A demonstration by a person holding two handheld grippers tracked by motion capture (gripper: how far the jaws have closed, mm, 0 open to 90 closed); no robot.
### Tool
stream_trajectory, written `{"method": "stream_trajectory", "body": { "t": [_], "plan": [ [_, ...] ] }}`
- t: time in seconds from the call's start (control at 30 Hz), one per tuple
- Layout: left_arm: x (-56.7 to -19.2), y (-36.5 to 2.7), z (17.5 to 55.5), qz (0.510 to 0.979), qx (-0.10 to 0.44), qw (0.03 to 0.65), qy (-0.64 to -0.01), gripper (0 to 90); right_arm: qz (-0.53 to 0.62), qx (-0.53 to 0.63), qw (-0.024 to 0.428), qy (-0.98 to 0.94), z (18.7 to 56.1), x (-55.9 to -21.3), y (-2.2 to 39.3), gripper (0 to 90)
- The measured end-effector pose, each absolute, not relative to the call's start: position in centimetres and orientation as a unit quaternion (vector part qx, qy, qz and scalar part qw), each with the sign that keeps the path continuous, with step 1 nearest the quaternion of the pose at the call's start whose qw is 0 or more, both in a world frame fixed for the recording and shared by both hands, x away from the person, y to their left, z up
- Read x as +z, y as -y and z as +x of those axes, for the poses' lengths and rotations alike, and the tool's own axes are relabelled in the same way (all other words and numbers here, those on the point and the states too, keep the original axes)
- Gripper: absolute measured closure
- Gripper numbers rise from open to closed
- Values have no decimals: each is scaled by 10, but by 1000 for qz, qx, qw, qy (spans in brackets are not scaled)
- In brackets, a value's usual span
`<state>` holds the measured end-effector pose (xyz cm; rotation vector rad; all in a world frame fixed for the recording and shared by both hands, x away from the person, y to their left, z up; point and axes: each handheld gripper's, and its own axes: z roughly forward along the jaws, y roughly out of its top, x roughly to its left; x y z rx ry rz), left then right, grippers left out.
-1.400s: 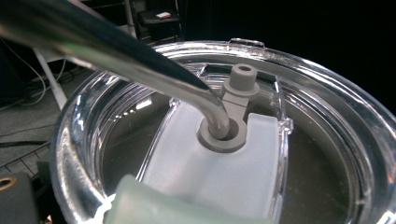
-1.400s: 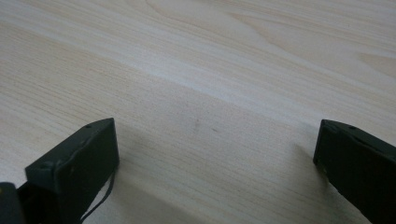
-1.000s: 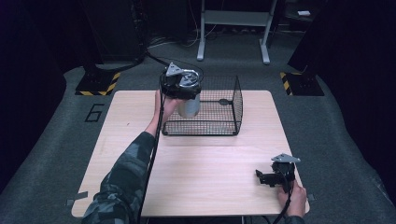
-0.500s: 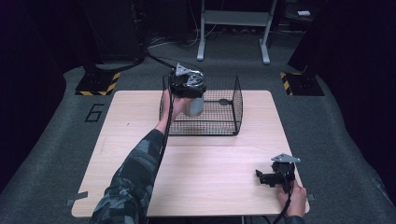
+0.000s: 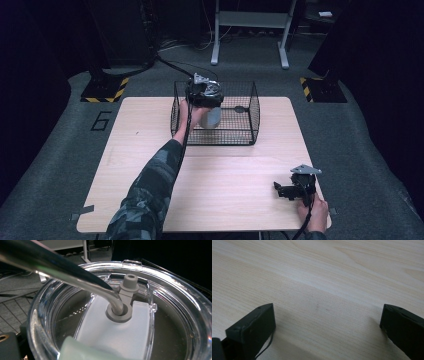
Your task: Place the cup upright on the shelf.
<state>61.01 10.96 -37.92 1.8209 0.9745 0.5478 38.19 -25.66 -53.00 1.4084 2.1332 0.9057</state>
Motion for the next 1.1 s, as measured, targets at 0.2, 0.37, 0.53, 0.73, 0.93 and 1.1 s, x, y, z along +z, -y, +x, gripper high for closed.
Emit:
{"method": "stream_trajectory", "body": {
  "t": [0.2,0.37,0.53,0.73,0.93,1.1],
  "plan": [
    [-388,-103,613,749,216,475,-409,37,507,326,213,-769,382,-530,257,0],
    [-392,-98,614,750,213,468,-415,37,508,325,210,-770,382,-530,257,0],
    [-394,-97,615,752,210,465,-418,36,507,325,210,-770,382,-530,257,0],
    [-402,-95,617,754,200,453,-431,36,508,326,212,-768,382,-530,256,0],
    [-407,-89,615,759,199,449,-428,36,508,326,213,-768,382,-530,256,0],
    [-412,-81,609,773,204,431,-418,35,509,327,213,-767,382,-530,256,0]
  ]
}}
